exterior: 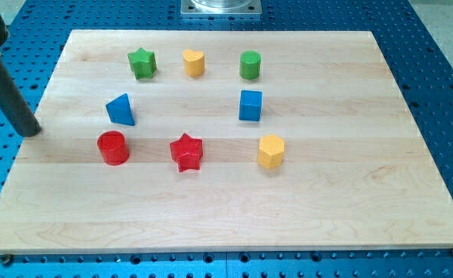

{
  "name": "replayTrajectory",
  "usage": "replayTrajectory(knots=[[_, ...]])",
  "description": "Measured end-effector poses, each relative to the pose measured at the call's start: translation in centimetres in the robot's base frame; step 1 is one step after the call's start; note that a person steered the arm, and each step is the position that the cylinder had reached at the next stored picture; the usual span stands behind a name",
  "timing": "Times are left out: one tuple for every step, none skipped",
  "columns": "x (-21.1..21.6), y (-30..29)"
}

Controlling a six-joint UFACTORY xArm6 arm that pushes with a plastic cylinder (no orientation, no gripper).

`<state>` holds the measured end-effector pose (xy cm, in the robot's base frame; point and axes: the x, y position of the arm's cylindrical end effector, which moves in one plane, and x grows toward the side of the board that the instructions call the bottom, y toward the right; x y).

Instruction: Slide the blue triangle horizontally left to the blue cube

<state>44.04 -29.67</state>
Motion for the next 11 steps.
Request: replayTrajectory(knots=[[0.0,0.0],[0.0,0.0],[0.0,0.0],[0.4,0.2],[3.9,5.6],[-0.5,7.0],[-2.3,2.1],[-2.3,9.1],[-3.6,19.6],[-7.3,25.2],[-8.0,25.3]])
